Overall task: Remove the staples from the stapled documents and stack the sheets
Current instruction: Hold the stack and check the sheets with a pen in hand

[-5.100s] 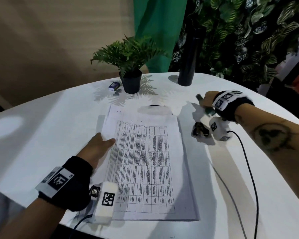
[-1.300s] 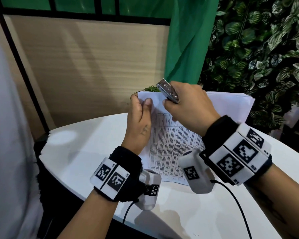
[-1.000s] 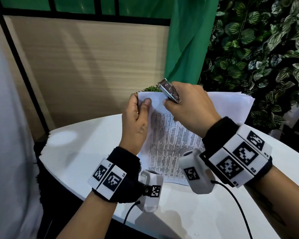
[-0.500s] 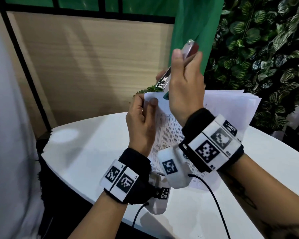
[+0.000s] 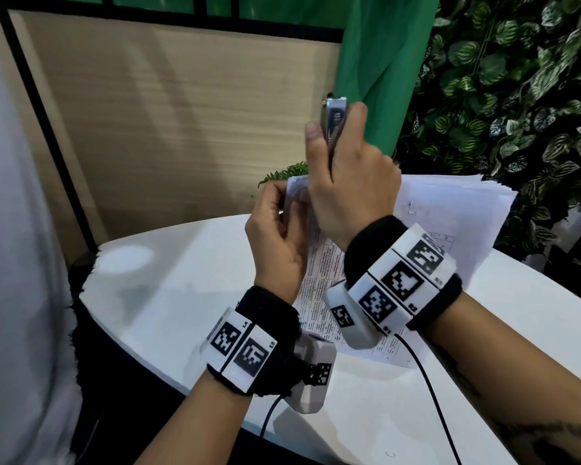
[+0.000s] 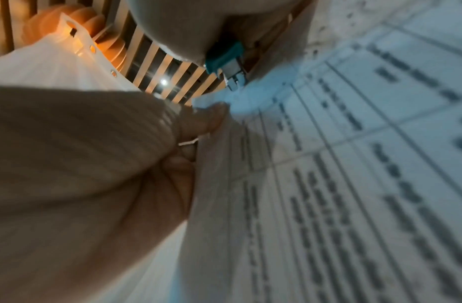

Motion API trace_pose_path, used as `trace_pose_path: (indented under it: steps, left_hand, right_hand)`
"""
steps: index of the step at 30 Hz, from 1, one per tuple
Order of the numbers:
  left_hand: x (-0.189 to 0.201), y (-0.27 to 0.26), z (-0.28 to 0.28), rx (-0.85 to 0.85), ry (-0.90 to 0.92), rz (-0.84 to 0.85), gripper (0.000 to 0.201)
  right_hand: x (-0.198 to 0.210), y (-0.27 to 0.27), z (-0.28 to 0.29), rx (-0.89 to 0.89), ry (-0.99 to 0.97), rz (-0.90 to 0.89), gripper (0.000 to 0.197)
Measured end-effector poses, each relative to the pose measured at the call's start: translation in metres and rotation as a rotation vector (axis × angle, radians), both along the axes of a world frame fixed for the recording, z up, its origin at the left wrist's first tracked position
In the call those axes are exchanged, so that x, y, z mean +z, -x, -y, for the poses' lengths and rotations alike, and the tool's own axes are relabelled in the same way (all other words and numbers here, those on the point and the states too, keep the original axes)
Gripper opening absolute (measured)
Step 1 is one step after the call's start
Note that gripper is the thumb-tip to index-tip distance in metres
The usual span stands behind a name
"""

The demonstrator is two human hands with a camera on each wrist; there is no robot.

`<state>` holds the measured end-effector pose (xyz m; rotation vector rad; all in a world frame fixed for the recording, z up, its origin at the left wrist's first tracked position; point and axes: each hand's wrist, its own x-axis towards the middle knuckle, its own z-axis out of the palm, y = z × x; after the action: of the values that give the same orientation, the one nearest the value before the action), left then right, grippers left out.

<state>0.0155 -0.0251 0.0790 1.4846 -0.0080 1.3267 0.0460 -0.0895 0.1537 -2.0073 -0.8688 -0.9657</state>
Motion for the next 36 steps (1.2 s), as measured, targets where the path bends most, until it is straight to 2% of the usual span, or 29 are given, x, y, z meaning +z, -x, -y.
trace_pose_path:
  steps: [3,7,16,21,25,29,36]
  left_hand:
    - [-0.001,-0.001,-0.002,0.017,-0.018,-0.012,0.013]
    - [0.002,-0.002,-0.001,0.029,-0.025,-0.033,0.005]
    - [0.006,0.006,0.007,-0.028,-0.067,-0.078,0.006]
    - [0.011,0.011,0.003,-0.181,0.036,-0.132,0.009]
    - [0.017,0.017,0.008,-0.381,0.169,-0.126,0.016]
    - [0.017,0.02,0.01,-0.386,0.178,-0.129,0.015]
    - [0.018,0.022,0.007,-0.334,0.057,-0.12,0.015]
  right_hand:
    - [-0.004,0.0,-0.003,-0.007,0.056,0.063,0.039]
    - [-0.008,-0.007,-0.006,0.016,-0.003,0.216,0.038]
    - [-0.01,-0.01,-0.012,-0.017,-0.091,0.279,0.043]
    - [-0.01,-0.013,-0.009,-0.012,-0.109,0.251,0.04]
    - [-0.01,-0.014,-0.006,0.006,-0.12,0.225,0.04]
    - [-0.01,-0.016,-0.005,0.054,-0.164,0.228,0.036]
    - [-0.009,-0.011,0.0,0.093,-0.15,0.185,0.036]
